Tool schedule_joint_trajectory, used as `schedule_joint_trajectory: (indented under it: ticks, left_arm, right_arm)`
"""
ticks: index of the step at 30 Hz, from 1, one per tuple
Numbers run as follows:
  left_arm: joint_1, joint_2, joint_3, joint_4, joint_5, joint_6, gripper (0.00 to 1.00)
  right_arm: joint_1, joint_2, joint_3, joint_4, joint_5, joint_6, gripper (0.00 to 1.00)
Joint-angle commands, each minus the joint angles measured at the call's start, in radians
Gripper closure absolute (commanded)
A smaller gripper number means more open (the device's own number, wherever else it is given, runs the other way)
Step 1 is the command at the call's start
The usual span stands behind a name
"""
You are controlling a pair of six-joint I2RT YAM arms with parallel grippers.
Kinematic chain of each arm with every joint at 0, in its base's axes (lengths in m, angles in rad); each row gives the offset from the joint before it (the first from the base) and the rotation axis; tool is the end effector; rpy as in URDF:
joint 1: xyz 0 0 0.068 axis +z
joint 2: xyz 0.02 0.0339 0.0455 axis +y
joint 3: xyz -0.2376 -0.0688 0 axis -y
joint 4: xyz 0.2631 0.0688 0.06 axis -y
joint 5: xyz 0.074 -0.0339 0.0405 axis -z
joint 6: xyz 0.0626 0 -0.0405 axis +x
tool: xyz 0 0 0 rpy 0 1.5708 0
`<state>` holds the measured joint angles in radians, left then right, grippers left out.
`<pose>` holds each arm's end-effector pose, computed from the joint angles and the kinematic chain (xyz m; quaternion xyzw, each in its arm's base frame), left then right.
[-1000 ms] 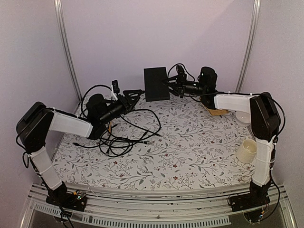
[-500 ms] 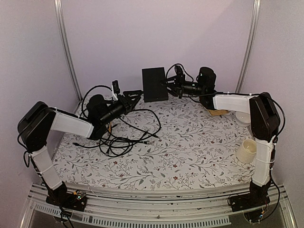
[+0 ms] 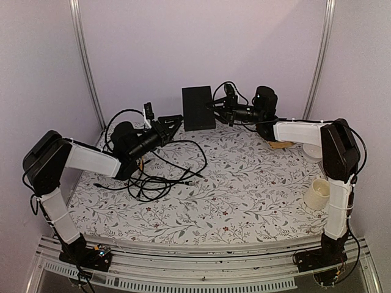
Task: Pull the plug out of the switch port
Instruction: Pull the connector from the switch port.
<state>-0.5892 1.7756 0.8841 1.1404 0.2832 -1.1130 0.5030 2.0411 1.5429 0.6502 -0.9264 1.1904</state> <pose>0.3314 -0.2425 0.2122 -0.0497 0.6158 -0.6448 0.4500 0.4120 0.2838 0.2692 -0.1228 0.6629 0.7013 0.2317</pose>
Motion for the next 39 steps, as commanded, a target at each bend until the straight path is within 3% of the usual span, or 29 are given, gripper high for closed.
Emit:
schedule_joint_trajectory:
  ticks: [1, 39]
  left_arm:
    - [-0.018, 0.0, 0.024, 0.058, 0.018, -0.002, 0.56]
    - [-0.018, 0.03, 0.052, 0.134, 0.063, -0.054, 0.77]
  right_arm:
    - [0.014, -0.064, 0.017, 0.089, 0.001, 0.006, 0.98]
    - [0.029, -0.012, 0.029, 0.175, -0.017, 0.077, 0.98]
